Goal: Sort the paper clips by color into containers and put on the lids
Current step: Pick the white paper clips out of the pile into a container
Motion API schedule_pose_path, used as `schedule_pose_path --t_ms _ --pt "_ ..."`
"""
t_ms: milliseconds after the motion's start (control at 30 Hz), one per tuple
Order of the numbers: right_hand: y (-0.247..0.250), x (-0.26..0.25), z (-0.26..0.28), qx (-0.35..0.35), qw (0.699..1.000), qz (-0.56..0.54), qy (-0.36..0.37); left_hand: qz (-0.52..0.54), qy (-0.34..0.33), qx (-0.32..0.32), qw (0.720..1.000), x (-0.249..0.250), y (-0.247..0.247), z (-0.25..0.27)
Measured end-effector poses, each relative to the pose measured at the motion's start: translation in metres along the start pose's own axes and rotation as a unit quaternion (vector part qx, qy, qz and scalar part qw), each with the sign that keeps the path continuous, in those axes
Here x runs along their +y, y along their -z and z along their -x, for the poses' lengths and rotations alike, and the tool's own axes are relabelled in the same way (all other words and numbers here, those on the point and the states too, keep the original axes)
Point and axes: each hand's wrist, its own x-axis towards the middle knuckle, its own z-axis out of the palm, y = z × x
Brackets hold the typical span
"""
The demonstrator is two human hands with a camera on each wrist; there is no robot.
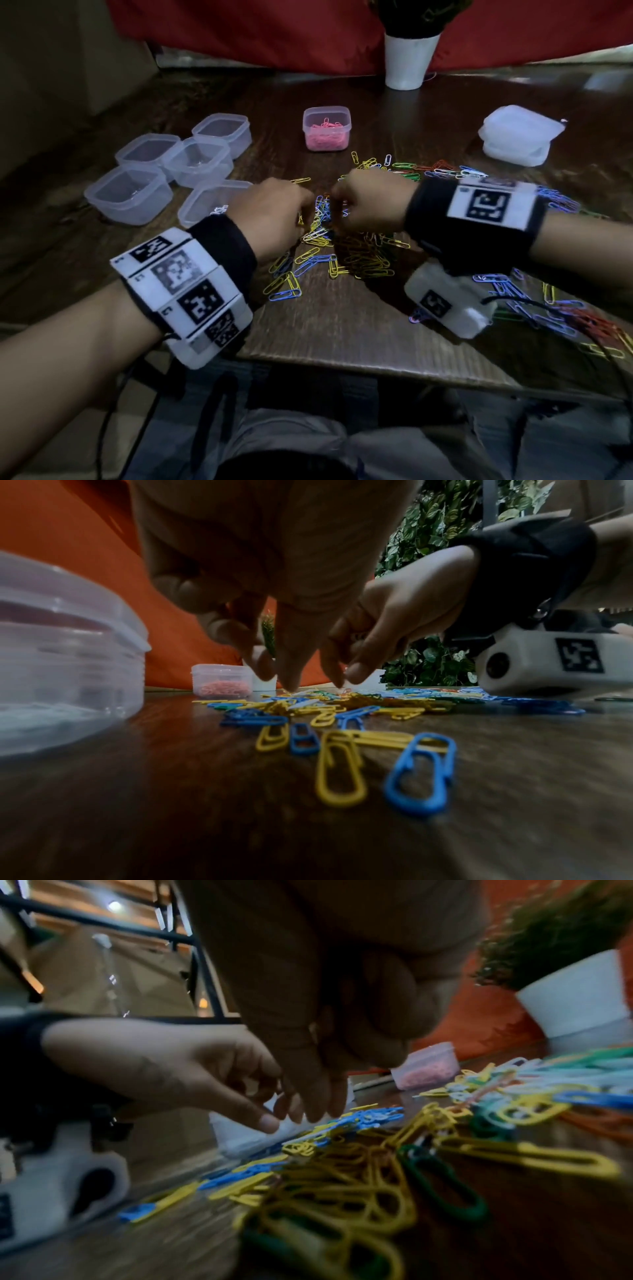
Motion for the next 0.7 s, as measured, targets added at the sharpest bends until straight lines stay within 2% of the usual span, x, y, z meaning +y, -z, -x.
schedule_pose_path --t_ms 167,300,367,433,533,700 --pt "-0.004 -0.015 -0.019 -0.033 0.997 0.054 0.031 0.001 0.025 -0.034 0.999 -0.002 -0.001 -0.002" --pt "-0.001 -0.014 -0.021 -0.068 0.994 0.078 0.032 -0.011 0.032 -0.016 0.999 -0.004 -0.002 -0.003" --pt "0.007 -0.006 -0.018 -0.068 0.998 0.015 0.008 -0.018 0.038 -0.010 0.999 -0.004 -0.004 -0.003" --pt "0.018 0.007 -0.013 -0.058 0.992 -0.098 -0.045 -0.031 0.045 -0.017 0.998 -0.006 -0.006 -0.004" --pt "0.034 0.033 0.000 -0.034 0.960 -0.247 -0.126 -0.035 0.047 -0.028 0.998 -0.007 -0.009 -0.005" --pt "0.037 0.063 0.022 -0.033 0.922 -0.340 -0.184 -0.008 0.031 -0.020 0.999 -0.006 -0.004 -0.004"
